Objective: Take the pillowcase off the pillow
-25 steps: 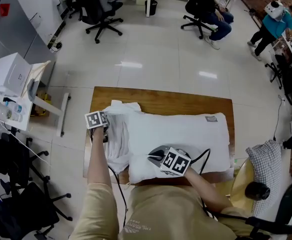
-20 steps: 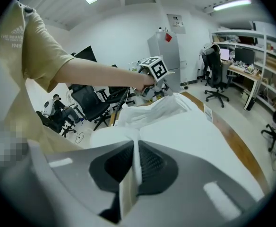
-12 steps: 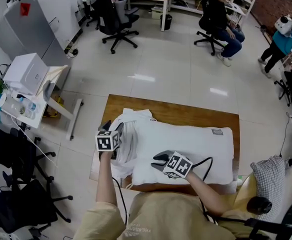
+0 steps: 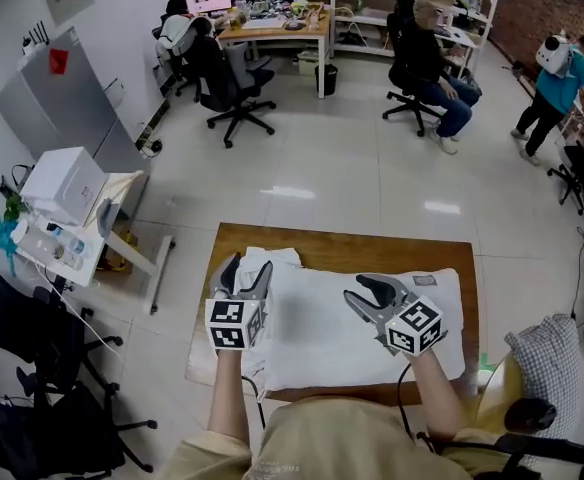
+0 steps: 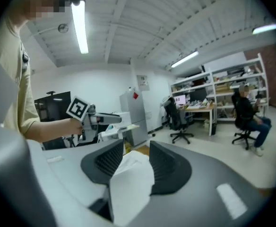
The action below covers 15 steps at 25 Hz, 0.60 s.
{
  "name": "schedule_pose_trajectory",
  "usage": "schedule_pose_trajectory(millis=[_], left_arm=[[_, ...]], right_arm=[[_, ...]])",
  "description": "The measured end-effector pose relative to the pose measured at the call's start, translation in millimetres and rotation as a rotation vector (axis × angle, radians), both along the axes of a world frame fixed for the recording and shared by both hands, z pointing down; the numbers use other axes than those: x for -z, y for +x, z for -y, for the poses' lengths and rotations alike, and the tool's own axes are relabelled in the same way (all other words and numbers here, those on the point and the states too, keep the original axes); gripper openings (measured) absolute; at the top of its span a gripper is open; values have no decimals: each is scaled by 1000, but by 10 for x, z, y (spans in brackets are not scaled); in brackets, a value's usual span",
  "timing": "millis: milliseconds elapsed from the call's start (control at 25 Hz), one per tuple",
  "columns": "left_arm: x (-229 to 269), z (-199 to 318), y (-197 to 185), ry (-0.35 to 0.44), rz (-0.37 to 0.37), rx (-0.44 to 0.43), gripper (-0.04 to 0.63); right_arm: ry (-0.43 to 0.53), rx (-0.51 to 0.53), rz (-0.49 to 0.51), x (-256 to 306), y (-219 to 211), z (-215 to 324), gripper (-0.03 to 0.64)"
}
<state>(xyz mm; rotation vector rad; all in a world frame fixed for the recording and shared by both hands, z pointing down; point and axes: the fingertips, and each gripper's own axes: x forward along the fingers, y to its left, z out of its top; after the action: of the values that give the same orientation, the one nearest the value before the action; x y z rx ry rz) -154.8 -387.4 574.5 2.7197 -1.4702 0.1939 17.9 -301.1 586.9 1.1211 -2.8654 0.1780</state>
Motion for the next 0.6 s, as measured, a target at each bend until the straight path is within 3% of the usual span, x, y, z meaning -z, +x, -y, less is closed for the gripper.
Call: schedule_pose_trajectory(millis=[120, 280, 400, 600], left_arm=[[302, -371, 300, 116, 16, -18, 255], [597, -705, 714, 229, -12, -51, 255], [734, -824, 889, 252, -44, -97, 255], [801, -870, 889, 246, -91, -157, 282]], right_arm=[[149, -114, 50, 409, 519, -228, 202], [279, -223, 23, 813, 1141, -549, 337], [340, -316, 29, 989, 1400, -724, 370], [388, -439, 111, 993, 1400, -751, 373]])
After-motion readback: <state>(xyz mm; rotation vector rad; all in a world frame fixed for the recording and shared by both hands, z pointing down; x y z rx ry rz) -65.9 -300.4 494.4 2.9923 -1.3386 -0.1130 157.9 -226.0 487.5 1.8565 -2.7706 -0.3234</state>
